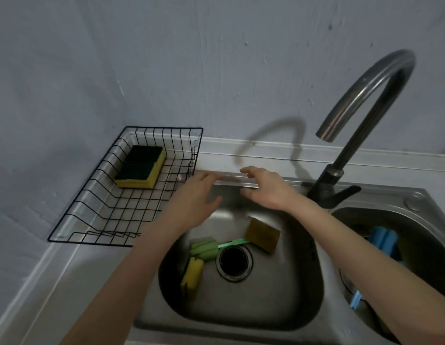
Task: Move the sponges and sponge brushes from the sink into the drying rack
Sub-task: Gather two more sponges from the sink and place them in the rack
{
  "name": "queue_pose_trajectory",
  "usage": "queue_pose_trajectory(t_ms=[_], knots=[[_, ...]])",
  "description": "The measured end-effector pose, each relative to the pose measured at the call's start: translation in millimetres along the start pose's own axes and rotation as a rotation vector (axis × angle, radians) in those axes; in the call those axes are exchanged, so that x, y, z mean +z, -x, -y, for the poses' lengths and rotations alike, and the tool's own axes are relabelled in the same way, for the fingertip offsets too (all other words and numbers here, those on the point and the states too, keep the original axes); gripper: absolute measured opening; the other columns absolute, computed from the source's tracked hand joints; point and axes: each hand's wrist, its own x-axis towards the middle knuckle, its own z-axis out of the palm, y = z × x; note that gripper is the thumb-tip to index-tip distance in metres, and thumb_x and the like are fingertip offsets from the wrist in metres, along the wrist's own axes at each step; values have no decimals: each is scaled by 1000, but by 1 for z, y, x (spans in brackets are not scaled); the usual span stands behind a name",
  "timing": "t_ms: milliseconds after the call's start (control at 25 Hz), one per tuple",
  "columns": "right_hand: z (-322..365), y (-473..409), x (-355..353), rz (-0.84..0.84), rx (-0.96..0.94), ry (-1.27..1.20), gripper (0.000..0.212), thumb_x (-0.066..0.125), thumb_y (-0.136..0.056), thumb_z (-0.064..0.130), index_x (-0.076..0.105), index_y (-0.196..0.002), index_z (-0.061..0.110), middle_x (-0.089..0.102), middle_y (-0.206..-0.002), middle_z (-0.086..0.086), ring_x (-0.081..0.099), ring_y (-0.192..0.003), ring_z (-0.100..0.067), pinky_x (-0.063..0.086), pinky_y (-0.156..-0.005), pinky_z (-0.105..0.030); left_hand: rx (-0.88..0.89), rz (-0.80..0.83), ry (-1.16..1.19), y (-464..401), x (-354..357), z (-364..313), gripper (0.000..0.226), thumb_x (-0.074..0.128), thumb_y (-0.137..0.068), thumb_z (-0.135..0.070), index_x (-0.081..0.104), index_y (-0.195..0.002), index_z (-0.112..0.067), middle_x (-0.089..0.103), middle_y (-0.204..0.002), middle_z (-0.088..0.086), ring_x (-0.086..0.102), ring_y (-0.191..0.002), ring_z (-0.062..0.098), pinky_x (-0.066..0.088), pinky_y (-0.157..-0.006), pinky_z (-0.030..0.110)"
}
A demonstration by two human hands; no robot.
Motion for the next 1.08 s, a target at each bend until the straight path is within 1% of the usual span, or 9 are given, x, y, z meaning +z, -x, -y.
queue_pose_trajectory(t_ms=[240, 360, 440, 560, 680, 800, 920, 1000, 1080], knots=[[-36, -1, 20, 74, 82, -4, 58, 56, -87, 22, 35, -141, 15, 46, -143, -10, 43, -131, -25, 35, -104, -28, -88, 122, 36, 8, 44, 7, 49, 52, -86, -22, 36, -132, -17, 39, -140, 7, 40, -126, 24, 37, -105, 38], [-66, -12, 46, 158, 165, -3, 59, 55, -87, 23, 33, -141, 15, 43, -143, -15, 43, -130, -31, 37, -106, -36, -186, 237, 32, 12, 71, 18, 51, 51, -87, -24, 32, -134, -18, 33, -144, 7, 35, -130, 26, 34, -107, 40], [-86, -17, 65, 213, 229, 33, 60, 56, -86, 26, 33, -141, 16, 42, -140, -17, 44, -127, -35, 40, -106, -44, -269, 304, 7, 17, 86, 29, 54, 51, -86, -24, 29, -135, -19, 30, -145, 9, 31, -131, 28, 34, -108, 42], [-113, -27, 93, 281, 330, 56, 66, 57, -85, 33, 28, -142, 19, 40, -140, -18, 42, -127, -37, 38, -106, -48, -419, 415, -40, 21, 107, 52, 56, 52, -85, -25, 27, -135, -18, 28, -144, 11, 30, -129, 33, 35, -106, 44], [-134, -36, 120, 287, 375, 97, 74, 54, -87, 32, 13, -147, 19, 34, -143, -22, 35, -130, -41, 32, -108, -48, -538, 539, -53, 24, 125, 71, 57, 48, -86, -28, 24, -136, -17, 26, -145, 14, 33, -126, 36, 37, -102, 44], [-146, -45, 139, 308, 422, 164, 70, 52, -87, 26, 14, -145, 16, 22, -147, -22, 24, -134, -42, 26, -109, -49, -606, 611, -51, 25, 141, 83, 58, 47, -87, -31, 21, -137, -16, 28, -142, 16, 41, -122, 37, 40, -97, 43], [-155, -47, 154, 319, 473, 204, 75, 54, -87, 20, 7, -146, 15, 8, -152, -22, 13, -138, -44, 22, -112, -50, -638, 655, -54, 28, 151, 91, 58, 47, -88, -32, 20, -137, -16, 31, -140, 16, 44, -120, 38, 40, -96, 42], [-159, -47, 161, 287, 476, 225, 78, 53, -86, 18, 5, -147, 16, 4, -153, -22, 10, -138, -45, 20, -113, -50, -650, 680, -51, 31, 154, 95, 56, 47, -88, -33, 24, -136, -16, 36, -138, 17, 45, -120, 37, 40, -96, 41], [-160, -48, 164, 253, 496, 197, 78, 54, -86, 15, 5, -146, 19, 3, -152, -22, 13, -137, -45, 20, -112, -51, -654, 688, -47, 32, 156, 96, 55, 48, -87, -33, 26, -135, -16, 38, -137, 17, 45, -120, 36, 40, -96, 40]])
